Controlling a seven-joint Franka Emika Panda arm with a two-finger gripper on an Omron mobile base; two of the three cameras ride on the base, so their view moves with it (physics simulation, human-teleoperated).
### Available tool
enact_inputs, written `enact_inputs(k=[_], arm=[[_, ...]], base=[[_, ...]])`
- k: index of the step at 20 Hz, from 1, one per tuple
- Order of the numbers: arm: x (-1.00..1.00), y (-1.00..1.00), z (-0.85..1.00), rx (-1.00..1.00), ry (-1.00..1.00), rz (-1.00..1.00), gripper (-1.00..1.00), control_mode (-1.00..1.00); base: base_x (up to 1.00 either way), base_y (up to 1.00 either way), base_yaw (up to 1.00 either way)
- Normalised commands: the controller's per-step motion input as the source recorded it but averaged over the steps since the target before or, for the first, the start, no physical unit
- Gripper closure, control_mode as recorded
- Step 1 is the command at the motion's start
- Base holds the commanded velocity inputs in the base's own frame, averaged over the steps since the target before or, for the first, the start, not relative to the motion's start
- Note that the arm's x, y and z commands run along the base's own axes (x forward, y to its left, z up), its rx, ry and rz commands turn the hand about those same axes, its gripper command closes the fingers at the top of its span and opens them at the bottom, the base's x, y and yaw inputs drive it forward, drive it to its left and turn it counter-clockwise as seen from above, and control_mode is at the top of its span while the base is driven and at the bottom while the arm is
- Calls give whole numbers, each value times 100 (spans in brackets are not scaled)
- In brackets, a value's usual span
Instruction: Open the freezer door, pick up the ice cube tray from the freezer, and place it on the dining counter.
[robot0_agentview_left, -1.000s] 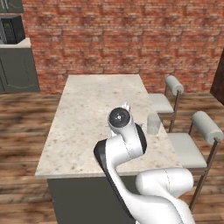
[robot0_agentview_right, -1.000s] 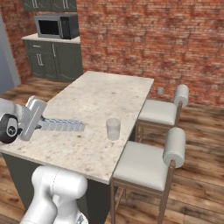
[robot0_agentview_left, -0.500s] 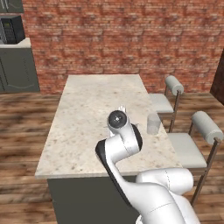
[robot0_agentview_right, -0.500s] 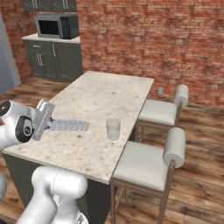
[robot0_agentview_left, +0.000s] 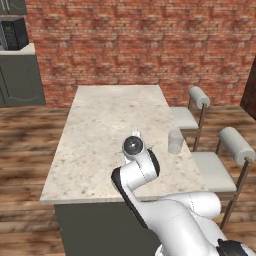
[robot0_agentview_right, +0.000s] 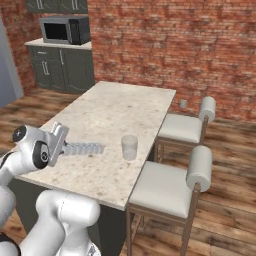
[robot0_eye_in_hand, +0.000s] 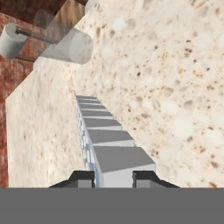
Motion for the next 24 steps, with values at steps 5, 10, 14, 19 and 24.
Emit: enact_inputs(k=[5, 10, 14, 19, 24], arm=[[32, 5, -48, 0, 0, 0, 100, -100], [21, 8, -45, 1, 0, 0, 100, -100], [0, 16, -22, 1, 8, 0, 100, -100], [0, 11, -10, 2, 13, 0, 100, -100], [0, 3, -4, 3, 15, 0, 100, -100]], base=[[0, 0, 0], [0, 0, 0], [0, 0, 0], [0, 0, 0], [0, 0, 0]])
